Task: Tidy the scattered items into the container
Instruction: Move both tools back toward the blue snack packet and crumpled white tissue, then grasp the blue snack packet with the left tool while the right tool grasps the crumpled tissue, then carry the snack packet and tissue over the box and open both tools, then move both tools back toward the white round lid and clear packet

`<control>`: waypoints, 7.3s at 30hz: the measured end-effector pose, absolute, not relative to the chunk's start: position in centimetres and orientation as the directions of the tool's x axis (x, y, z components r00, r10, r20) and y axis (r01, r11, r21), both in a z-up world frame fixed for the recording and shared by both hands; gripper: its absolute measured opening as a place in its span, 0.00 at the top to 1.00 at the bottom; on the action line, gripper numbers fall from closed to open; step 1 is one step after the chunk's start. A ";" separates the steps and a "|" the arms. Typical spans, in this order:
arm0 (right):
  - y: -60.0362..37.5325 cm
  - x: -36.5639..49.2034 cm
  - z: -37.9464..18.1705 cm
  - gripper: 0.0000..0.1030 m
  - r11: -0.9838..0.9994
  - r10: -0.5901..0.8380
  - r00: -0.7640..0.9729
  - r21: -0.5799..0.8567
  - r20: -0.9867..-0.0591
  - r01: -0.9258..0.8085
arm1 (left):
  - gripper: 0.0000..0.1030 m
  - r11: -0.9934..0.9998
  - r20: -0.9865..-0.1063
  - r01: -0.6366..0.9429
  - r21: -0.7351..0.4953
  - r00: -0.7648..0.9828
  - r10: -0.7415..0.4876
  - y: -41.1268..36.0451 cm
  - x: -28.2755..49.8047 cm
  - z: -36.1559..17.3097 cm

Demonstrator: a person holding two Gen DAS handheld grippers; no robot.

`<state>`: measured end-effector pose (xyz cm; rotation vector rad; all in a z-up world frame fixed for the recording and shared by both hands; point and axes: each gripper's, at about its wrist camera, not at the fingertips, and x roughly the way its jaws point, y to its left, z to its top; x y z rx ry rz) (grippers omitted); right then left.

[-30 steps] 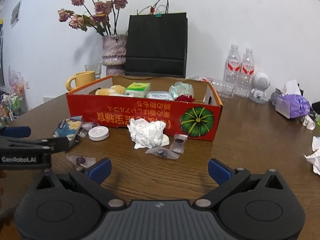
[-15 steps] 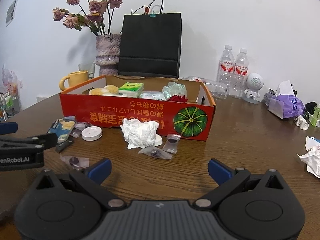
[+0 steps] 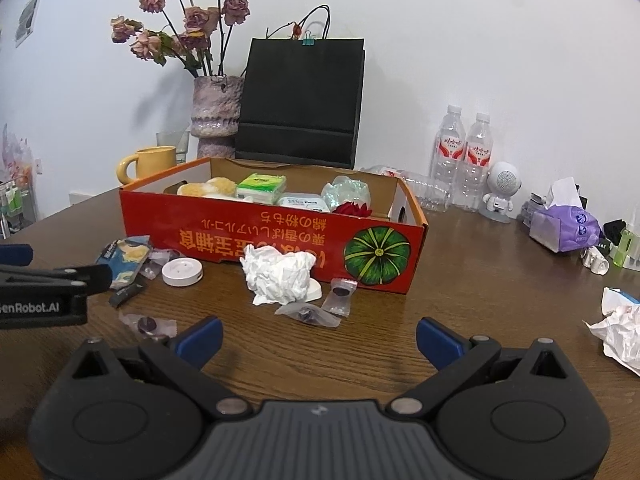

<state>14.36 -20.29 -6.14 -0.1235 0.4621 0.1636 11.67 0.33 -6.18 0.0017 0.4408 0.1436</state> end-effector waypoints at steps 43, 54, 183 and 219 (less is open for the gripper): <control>-20.7 18.3 -5.1 0.07 0.966 0.209 0.856 -0.034 -0.473 -0.255 | 0.00 0.992 -0.516 -0.123 0.028 0.848 0.120 3.3 16.6 -5.1; -18.0 24.9 -6.0 0.19 0.955 0.213 0.804 -0.056 -0.555 -0.292 | 0.16 0.984 -0.657 -0.129 -0.125 0.754 0.015 6.0 21.9 -7.0; -20.3 32.0 1.5 0.00 0.977 0.203 0.846 0.052 -0.493 -0.205 | 0.00 0.988 -0.351 0.010 -0.152 0.934 -0.064 1.5 28.7 2.7; -19.7 16.0 -4.6 0.00 0.969 0.219 0.845 0.010 -0.488 -0.246 | 0.00 0.997 -0.441 -0.013 -0.079 0.897 -0.024 1.6 13.5 -4.7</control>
